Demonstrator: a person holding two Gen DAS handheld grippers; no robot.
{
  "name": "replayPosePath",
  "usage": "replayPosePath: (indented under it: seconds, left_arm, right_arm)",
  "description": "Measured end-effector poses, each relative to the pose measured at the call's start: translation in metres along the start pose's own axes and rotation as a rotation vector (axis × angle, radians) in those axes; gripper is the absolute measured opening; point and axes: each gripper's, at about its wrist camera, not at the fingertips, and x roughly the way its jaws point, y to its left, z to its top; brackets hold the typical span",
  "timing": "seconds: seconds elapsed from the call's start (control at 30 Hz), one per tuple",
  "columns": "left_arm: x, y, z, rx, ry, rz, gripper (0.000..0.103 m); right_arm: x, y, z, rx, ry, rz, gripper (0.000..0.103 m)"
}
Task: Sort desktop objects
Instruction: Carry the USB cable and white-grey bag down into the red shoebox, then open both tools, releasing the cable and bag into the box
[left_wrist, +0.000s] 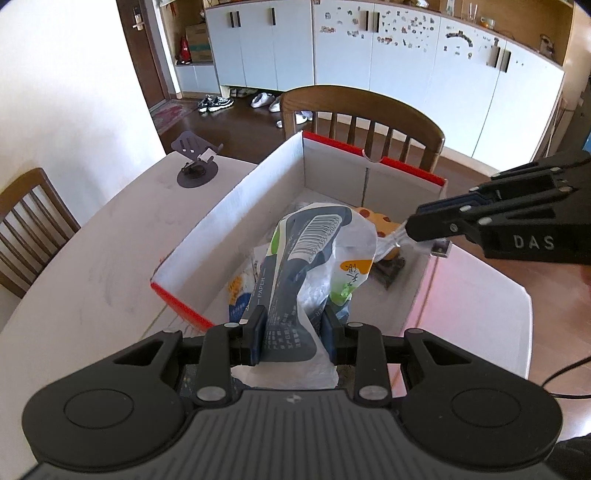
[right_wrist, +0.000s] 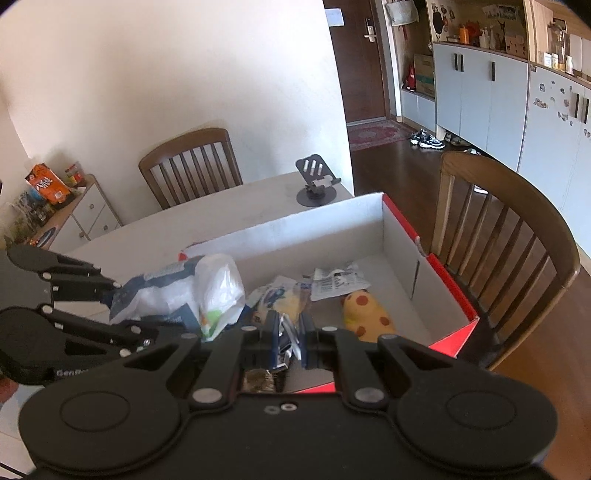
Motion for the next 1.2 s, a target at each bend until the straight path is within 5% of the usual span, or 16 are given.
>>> replayPosePath:
  seconds: [0.7,1.2]
  left_arm:
    - [0.086,-0.009,0.032,0.134,0.139,0.021,0.029]
    - [0.108,-0.008,0.026,0.147,0.193,0.029,0.029]
  right_arm:
    - [0.066,-0.015,-0.003,-0.039,0.128,-0.037,0.01]
    - [0.107,-0.015,-0.014,-0.064,0.182,-0.066,0.01]
